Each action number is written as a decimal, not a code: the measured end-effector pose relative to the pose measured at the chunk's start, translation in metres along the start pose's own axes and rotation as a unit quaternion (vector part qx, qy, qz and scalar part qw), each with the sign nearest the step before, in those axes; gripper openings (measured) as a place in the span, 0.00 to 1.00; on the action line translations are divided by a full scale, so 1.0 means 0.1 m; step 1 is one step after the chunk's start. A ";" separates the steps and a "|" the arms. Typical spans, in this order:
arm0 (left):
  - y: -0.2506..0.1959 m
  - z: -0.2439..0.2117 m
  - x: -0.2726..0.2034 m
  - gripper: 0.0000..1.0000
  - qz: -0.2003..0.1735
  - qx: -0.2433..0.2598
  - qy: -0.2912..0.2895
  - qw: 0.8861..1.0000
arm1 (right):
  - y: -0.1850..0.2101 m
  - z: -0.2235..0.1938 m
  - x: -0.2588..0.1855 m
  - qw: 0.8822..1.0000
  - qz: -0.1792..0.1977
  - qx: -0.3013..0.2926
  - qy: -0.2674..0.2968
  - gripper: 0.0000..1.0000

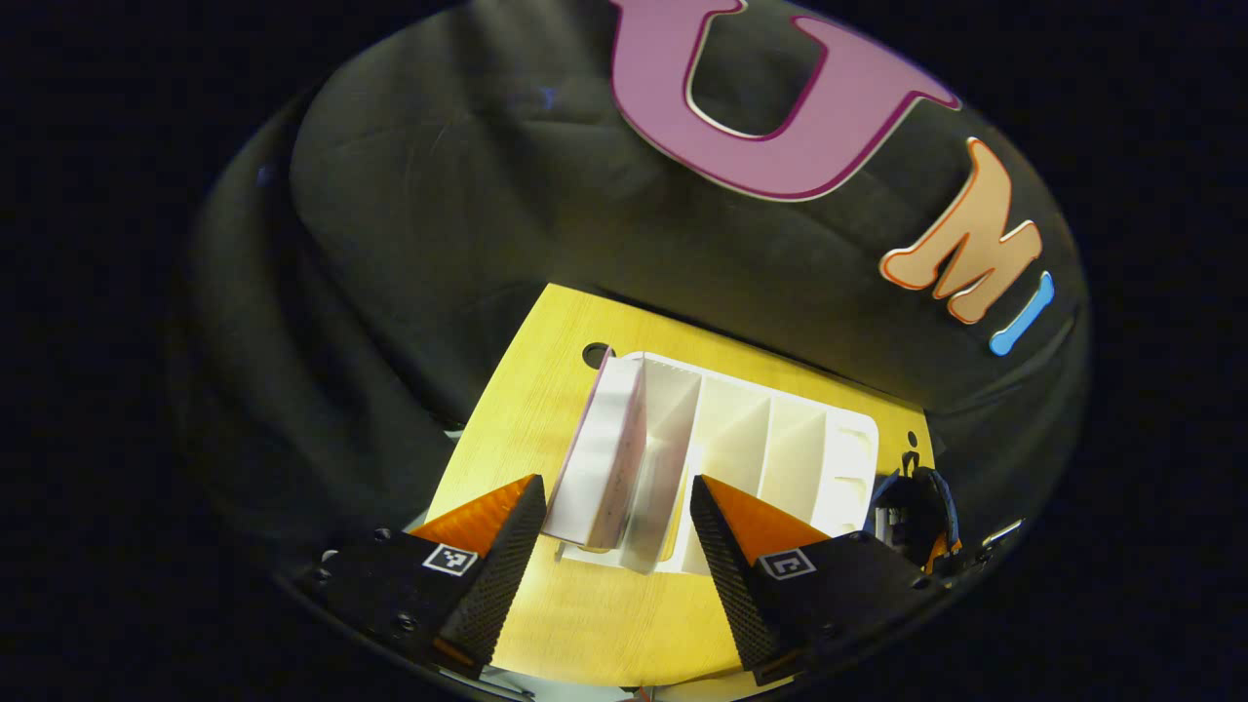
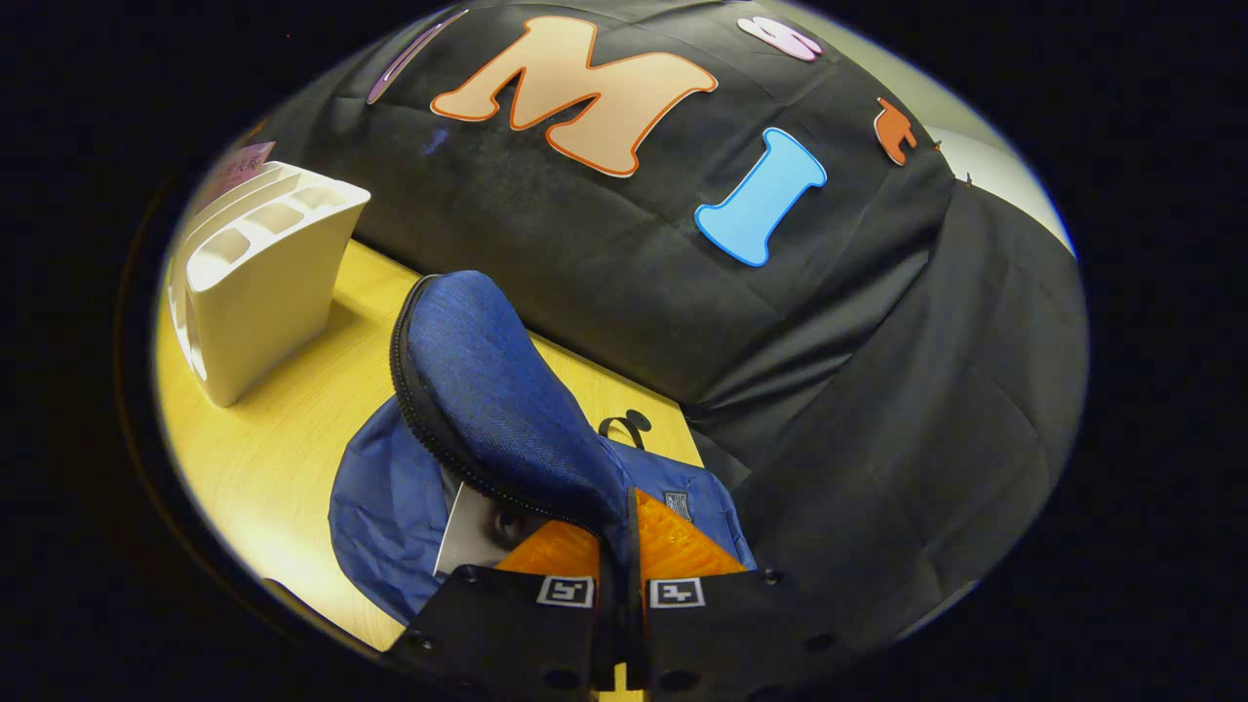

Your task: Open the schoolbag, grab two books from the bookshelf and put them into the schoolbag.

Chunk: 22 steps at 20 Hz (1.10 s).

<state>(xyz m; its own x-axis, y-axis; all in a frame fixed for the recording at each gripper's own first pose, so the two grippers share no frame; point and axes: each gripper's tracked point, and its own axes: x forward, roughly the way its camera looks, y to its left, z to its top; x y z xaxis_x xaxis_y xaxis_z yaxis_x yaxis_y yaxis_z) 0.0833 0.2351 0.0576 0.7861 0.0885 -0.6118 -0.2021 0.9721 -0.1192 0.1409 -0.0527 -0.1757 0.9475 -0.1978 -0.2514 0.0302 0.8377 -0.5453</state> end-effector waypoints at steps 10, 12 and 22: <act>0.01 -0.16 0.50 0.82 -0.036 -0.002 0.069 0.997 | 0.04 -0.02 -0.04 1.000 -0.008 -0.012 0.013 0.07; -0.08 -0.18 0.61 0.72 -0.034 0.020 0.088 0.995 | 0.03 -0.02 -0.05 1.000 -0.008 -0.012 0.014 0.05; -0.19 -0.37 1.09 0.46 -0.004 0.044 0.173 0.984 | -0.05 -0.03 -0.15 1.000 -0.010 -0.018 0.009 0.05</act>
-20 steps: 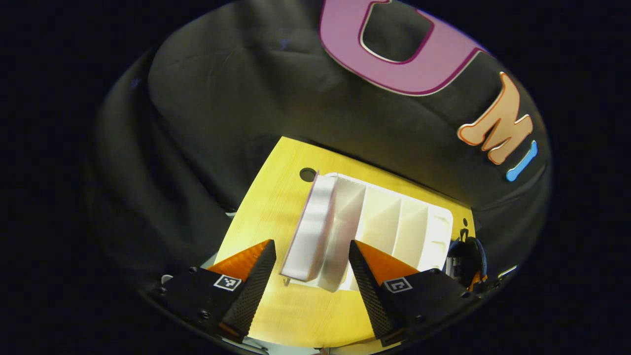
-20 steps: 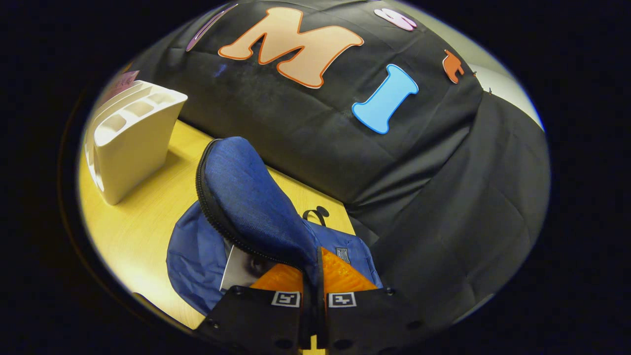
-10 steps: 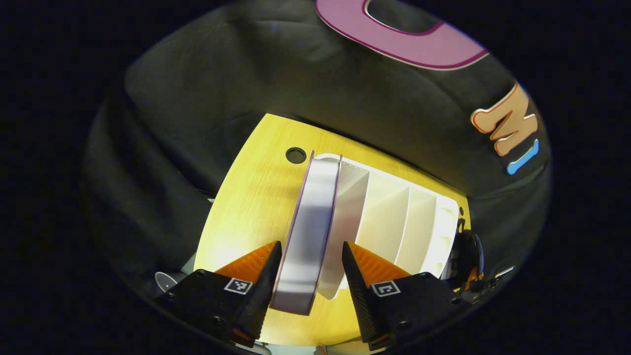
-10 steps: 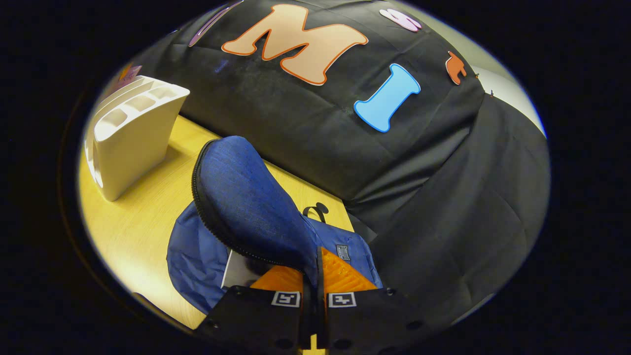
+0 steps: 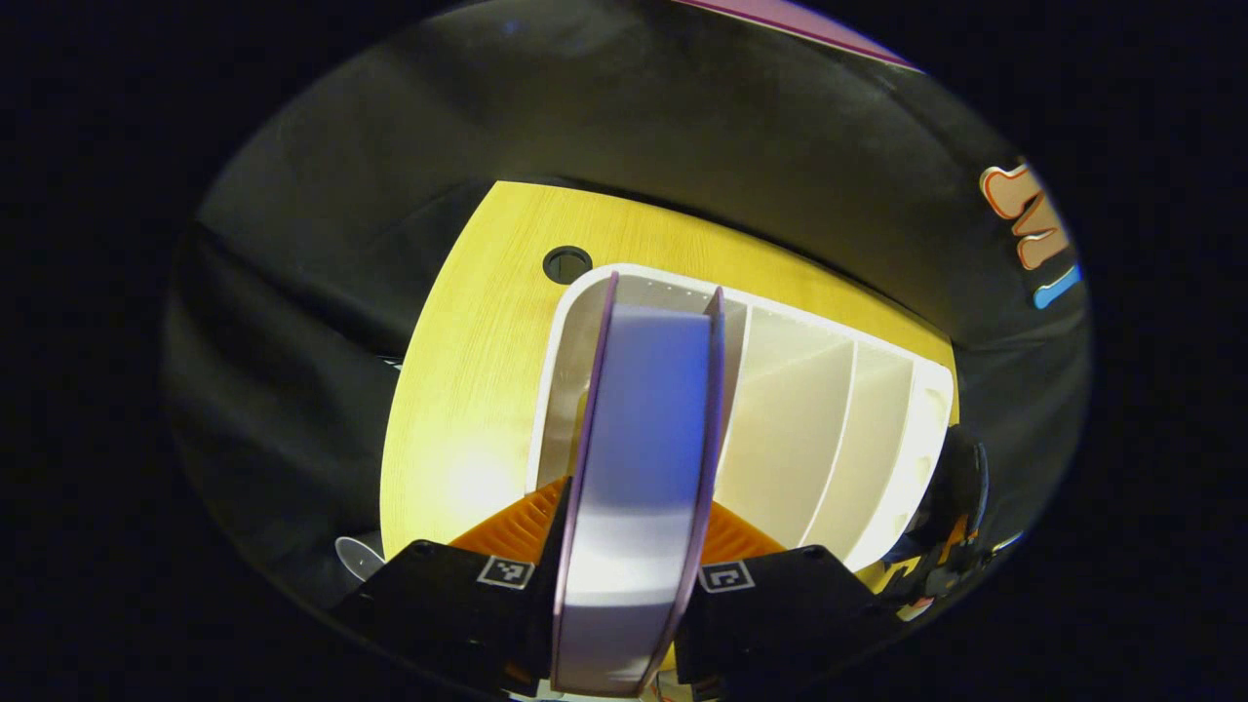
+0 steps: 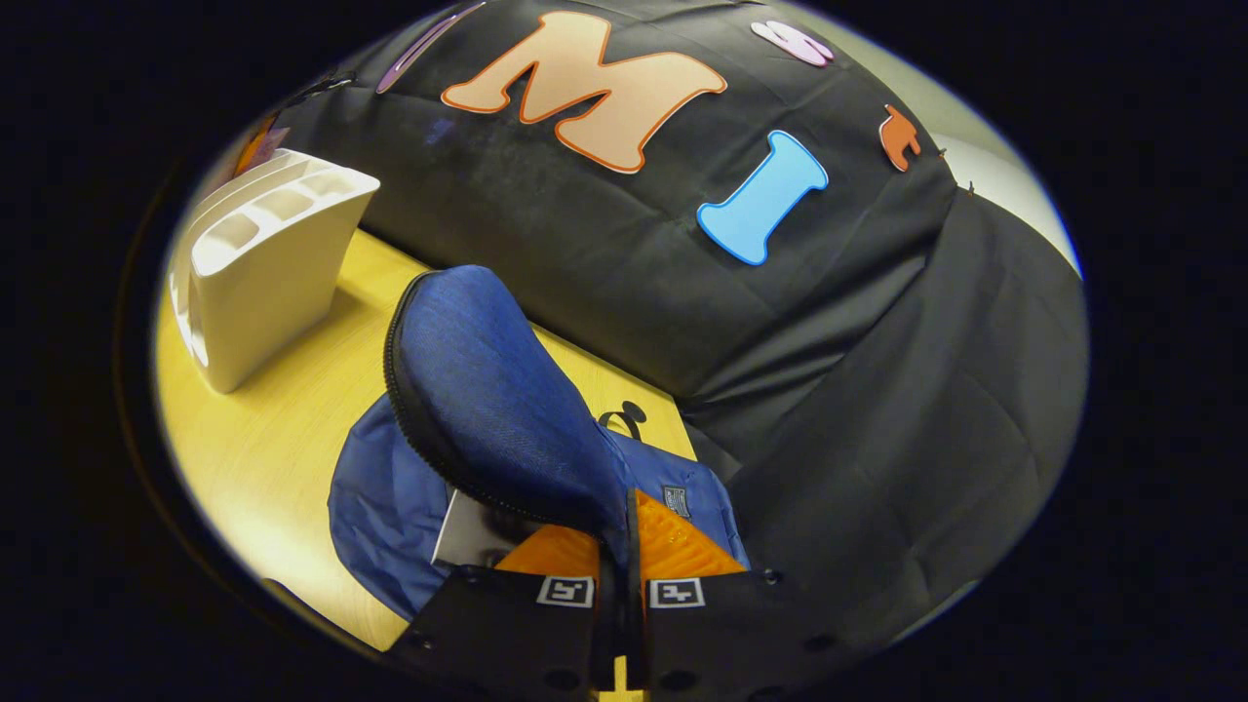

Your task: Open the schoolbag, grab two books from the bookshelf and put them into the schoolbag.

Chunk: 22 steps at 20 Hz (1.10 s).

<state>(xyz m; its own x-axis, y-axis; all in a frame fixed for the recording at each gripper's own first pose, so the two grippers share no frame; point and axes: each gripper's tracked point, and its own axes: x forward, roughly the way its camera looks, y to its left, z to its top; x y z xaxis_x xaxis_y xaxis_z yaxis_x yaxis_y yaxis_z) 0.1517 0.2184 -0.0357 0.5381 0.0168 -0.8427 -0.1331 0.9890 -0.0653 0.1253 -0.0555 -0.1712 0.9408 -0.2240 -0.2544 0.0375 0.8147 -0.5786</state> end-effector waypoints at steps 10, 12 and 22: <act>0.00 -0.15 0.09 0.45 0.032 -0.015 0.031 0.999 | 0.00 -0.01 -0.03 1.000 -0.001 -0.004 0.000 0.05; -0.01 -0.12 0.02 0.45 0.029 -0.012 0.019 0.999 | -0.01 -0.01 -0.04 1.000 0.000 -0.004 0.000 0.05; -0.14 -0.17 -0.84 0.43 0.031 -0.008 -0.016 0.999 | -0.04 0.01 0.00 1.000 0.016 0.005 -0.014 0.07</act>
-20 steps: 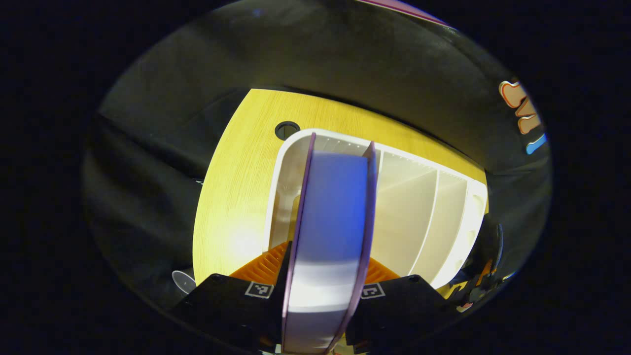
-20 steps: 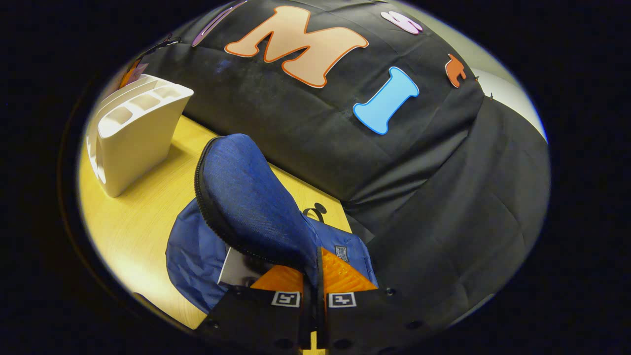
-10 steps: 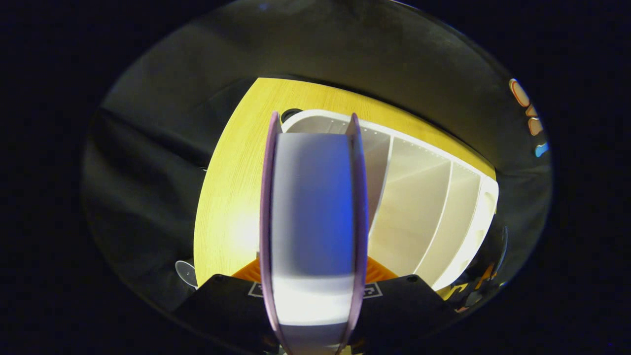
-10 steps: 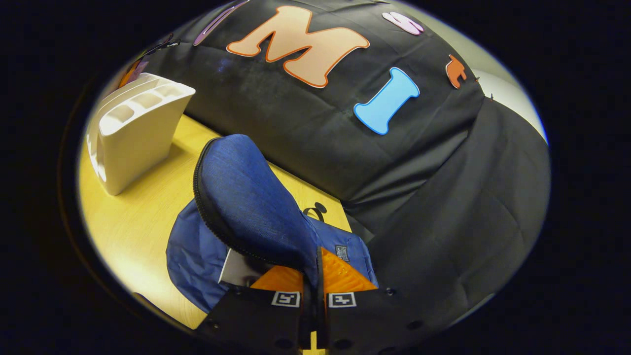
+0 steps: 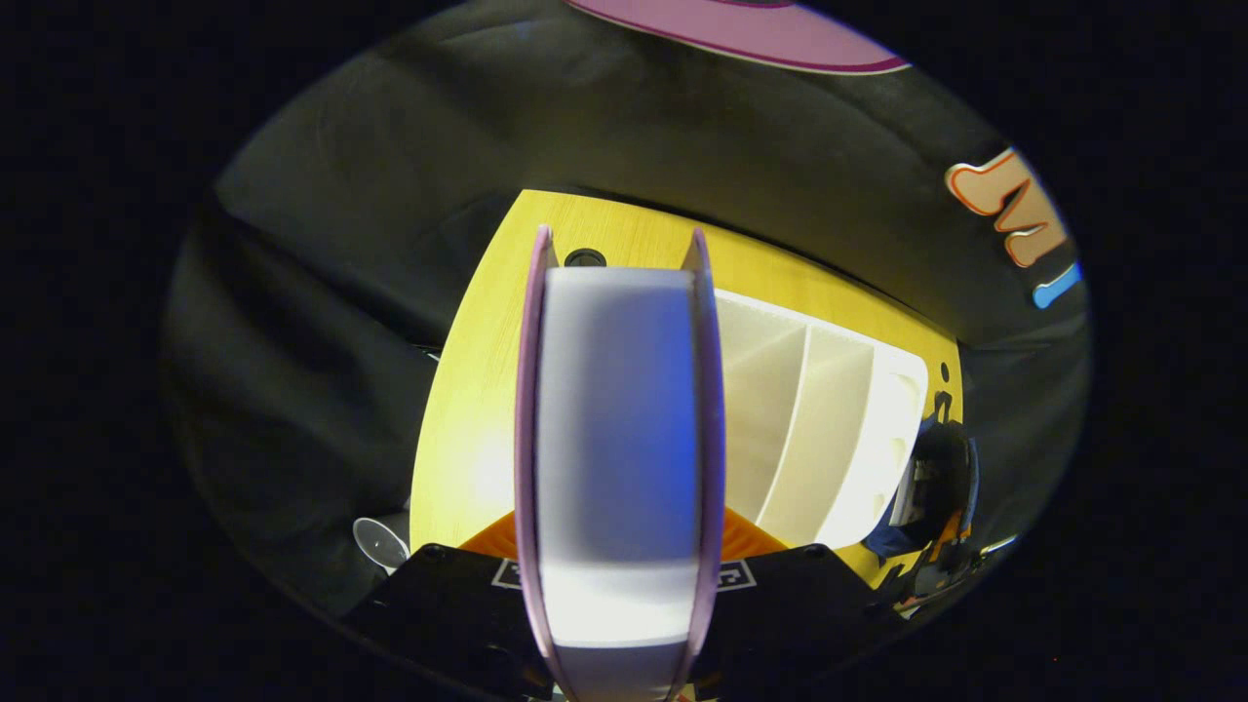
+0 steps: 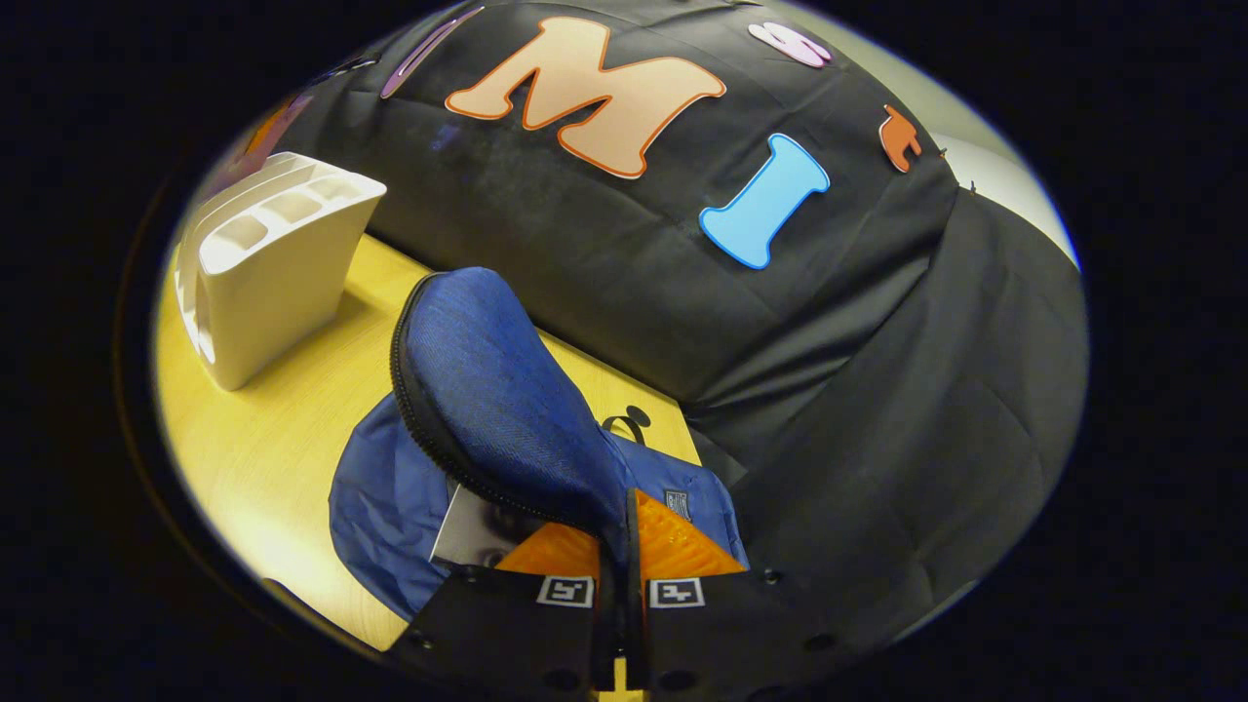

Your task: Open the schoolbag, grab two books from the bookshelf and put them into the schoolbag.

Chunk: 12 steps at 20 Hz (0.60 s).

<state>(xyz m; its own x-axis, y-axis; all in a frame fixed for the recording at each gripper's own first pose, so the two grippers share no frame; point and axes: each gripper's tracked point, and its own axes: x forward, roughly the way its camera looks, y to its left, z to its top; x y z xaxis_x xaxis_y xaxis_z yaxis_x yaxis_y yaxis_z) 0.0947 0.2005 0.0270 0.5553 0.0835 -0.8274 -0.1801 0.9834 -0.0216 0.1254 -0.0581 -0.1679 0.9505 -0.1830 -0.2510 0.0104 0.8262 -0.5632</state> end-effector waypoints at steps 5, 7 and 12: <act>-0.08 -0.11 -0.54 0.42 -0.001 -0.026 -0.020 0.999 | -0.01 0.00 0.00 1.000 0.012 -0.001 -0.012 0.07; -0.15 -0.14 -0.75 0.42 -0.012 -0.044 -0.031 0.998 | -0.02 0.00 -0.01 1.000 0.019 0.003 -0.016 0.07; -0.51 -0.33 -1.12 0.41 -0.058 -0.076 -0.050 0.994 | -0.03 -0.01 -0.03 0.999 0.032 0.010 -0.027 0.07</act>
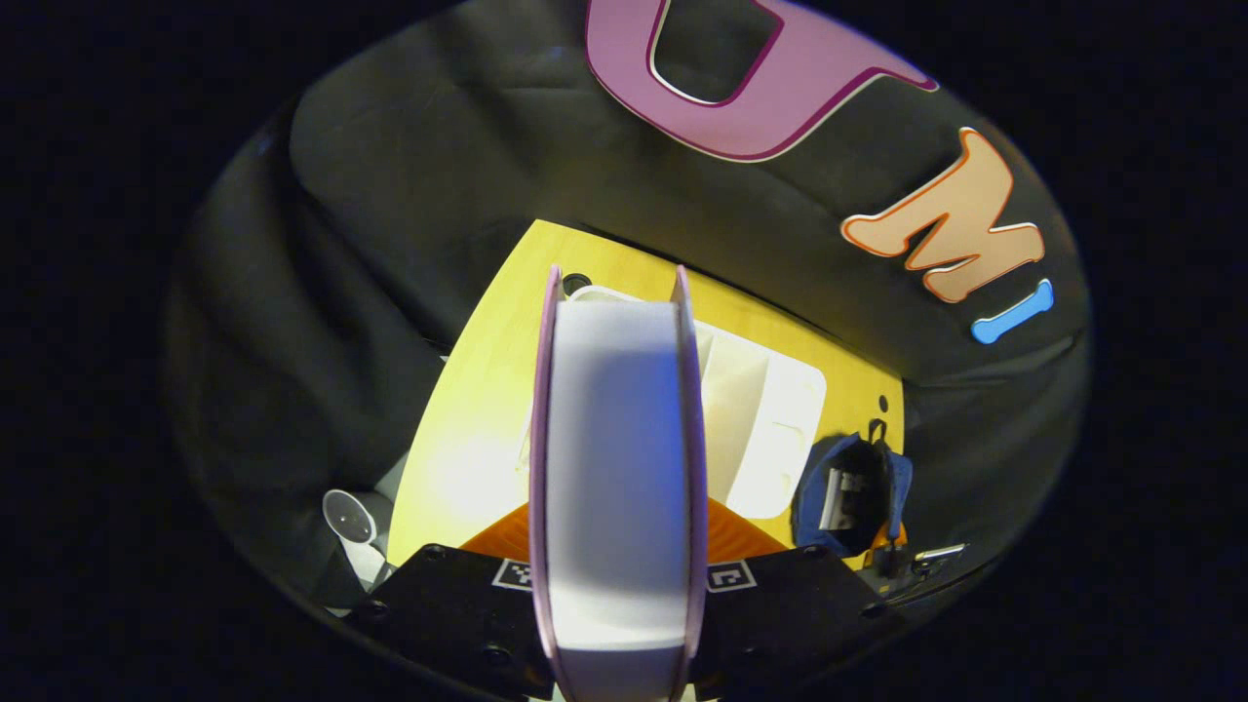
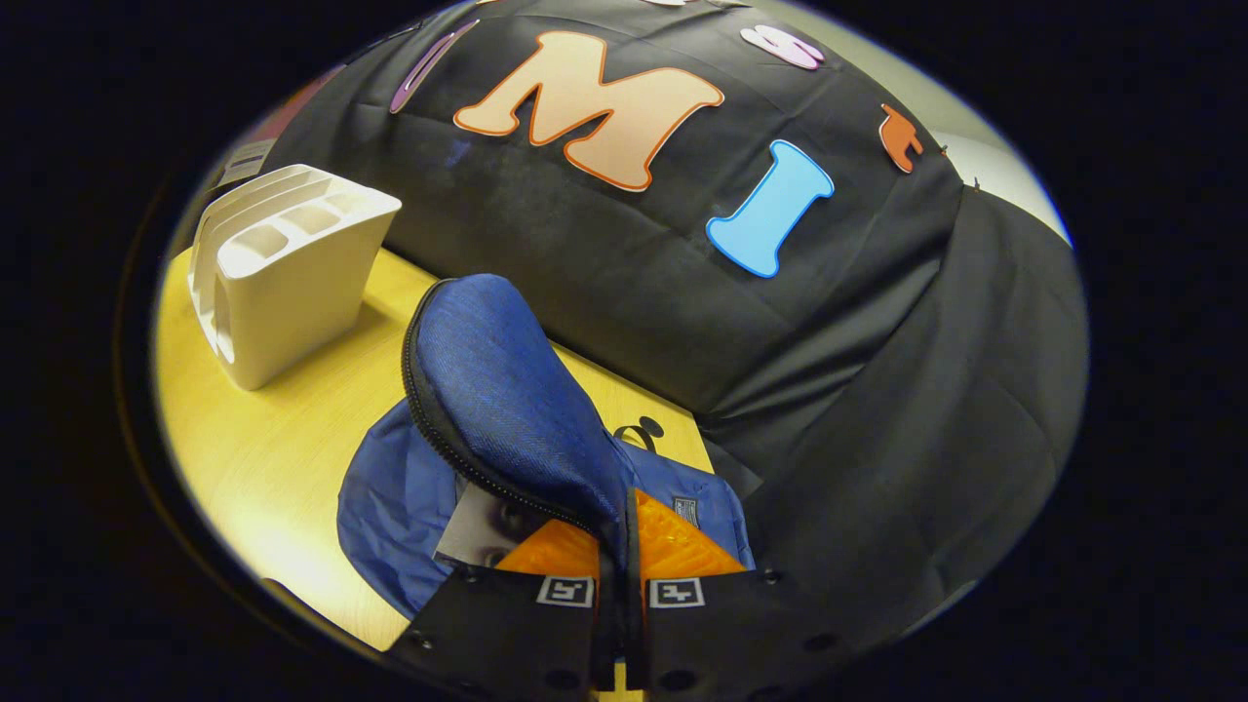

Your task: Open the schoolbag, grab two books from the bookshelf and put them into the schoolbag.

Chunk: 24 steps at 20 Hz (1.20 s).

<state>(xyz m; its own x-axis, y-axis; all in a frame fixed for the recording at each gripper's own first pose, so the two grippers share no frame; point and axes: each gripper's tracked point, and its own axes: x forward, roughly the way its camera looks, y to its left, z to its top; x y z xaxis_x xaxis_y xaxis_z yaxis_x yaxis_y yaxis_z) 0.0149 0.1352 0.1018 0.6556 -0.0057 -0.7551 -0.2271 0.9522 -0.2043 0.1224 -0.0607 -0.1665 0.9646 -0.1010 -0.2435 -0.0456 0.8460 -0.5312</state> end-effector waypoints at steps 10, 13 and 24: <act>-1.23 -0.48 0.03 0.41 -0.166 -0.034 -0.005 0.986 | -0.06 0.01 -0.01 0.999 0.026 0.017 -0.016 0.05; -1.66 -0.62 0.20 0.41 -0.207 -0.026 -0.011 0.978 | -0.09 0.03 -0.01 0.999 0.034 0.025 -0.020 0.05; -2.98 -1.37 1.34 0.40 -0.315 -0.014 0.015 0.949 | -0.25 0.09 0.04 0.996 0.057 0.059 -0.033 0.07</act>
<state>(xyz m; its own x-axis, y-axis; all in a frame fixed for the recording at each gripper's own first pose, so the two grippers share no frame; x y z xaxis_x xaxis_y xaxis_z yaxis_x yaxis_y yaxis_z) 0.0722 -0.1914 -0.0234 0.6471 -0.5804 -0.4944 0.1848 0.7485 -0.6368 0.1301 -0.0773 -0.1467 0.9698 0.0309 -0.2421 -0.1295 0.9060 -0.4029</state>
